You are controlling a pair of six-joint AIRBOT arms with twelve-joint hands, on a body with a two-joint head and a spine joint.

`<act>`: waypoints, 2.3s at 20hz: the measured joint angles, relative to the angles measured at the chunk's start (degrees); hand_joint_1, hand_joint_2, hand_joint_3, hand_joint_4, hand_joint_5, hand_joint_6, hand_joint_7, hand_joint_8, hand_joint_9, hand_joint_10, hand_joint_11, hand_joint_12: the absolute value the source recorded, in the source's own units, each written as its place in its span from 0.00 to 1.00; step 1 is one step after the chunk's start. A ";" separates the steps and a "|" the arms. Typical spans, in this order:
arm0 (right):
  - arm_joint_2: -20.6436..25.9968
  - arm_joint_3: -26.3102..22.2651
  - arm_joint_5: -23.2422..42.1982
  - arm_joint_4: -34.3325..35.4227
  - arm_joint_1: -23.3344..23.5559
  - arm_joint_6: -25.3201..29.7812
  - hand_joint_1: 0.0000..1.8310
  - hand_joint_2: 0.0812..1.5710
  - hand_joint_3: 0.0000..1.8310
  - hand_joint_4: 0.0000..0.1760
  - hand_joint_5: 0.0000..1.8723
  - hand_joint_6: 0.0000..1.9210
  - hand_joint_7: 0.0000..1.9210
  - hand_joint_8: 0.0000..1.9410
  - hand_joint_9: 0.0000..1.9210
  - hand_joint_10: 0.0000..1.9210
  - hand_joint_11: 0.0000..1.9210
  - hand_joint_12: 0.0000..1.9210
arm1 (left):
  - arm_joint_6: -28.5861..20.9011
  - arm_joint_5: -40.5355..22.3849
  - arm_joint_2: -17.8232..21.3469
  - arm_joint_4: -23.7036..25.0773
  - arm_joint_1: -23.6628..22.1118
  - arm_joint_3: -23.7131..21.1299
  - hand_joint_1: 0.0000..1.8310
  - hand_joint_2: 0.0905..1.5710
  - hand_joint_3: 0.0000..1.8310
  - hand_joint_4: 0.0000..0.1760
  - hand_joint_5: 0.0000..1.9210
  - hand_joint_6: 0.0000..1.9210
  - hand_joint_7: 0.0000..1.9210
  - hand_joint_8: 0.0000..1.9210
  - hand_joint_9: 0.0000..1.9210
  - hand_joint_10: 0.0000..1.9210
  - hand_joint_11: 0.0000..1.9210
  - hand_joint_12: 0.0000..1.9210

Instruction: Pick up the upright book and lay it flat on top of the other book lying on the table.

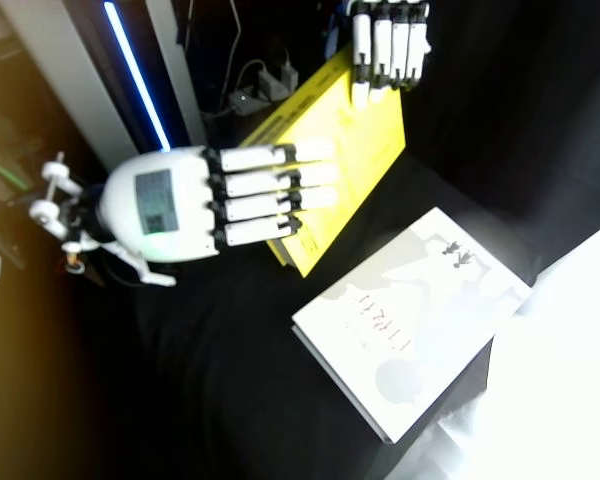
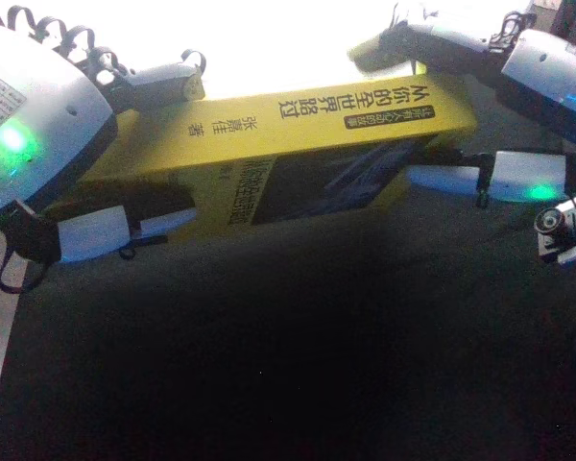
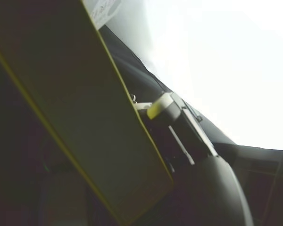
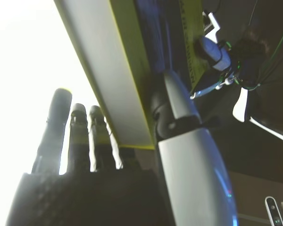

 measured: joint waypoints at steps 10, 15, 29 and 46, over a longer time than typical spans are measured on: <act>1.07 0.13 0.22 -0.35 0.50 -0.04 0.73 0.84 0.00 0.00 0.36 0.73 0.40 0.73 0.35 0.85 0.40 1.00 | -0.92 0.02 -0.20 0.02 0.15 0.02 0.47 0.69 0.00 0.95 0.22 0.16 0.24 0.35 0.21 0.50 0.10 0.82; 2.97 -1.14 -0.22 -0.11 0.74 -0.50 0.73 0.85 0.00 0.00 0.35 0.71 0.37 0.79 0.33 0.88 0.39 1.00 | -1.55 -3.32 0.81 -1.29 1.11 0.00 0.32 0.61 0.00 1.00 0.00 0.00 0.00 0.00 0.00 0.01 0.00 0.06; 7.72 -2.21 4.00 3.37 1.75 -0.61 0.74 0.76 0.00 0.00 0.34 0.70 0.43 0.66 0.44 0.74 0.42 0.88 | -1.51 -6.40 4.31 -9.22 8.94 -1.79 0.33 0.57 0.01 1.00 0.00 0.00 0.00 0.00 0.00 0.00 0.00 0.00; 9.84 -1.14 4.13 4.57 4.04 -0.63 0.68 0.76 0.00 0.00 0.36 0.64 0.49 0.68 0.61 0.68 0.61 0.81 | -0.81 -9.70 7.61 -12.48 13.84 -3.69 0.30 0.61 0.01 1.00 0.00 0.00 0.00 0.00 0.00 0.00 0.00 0.00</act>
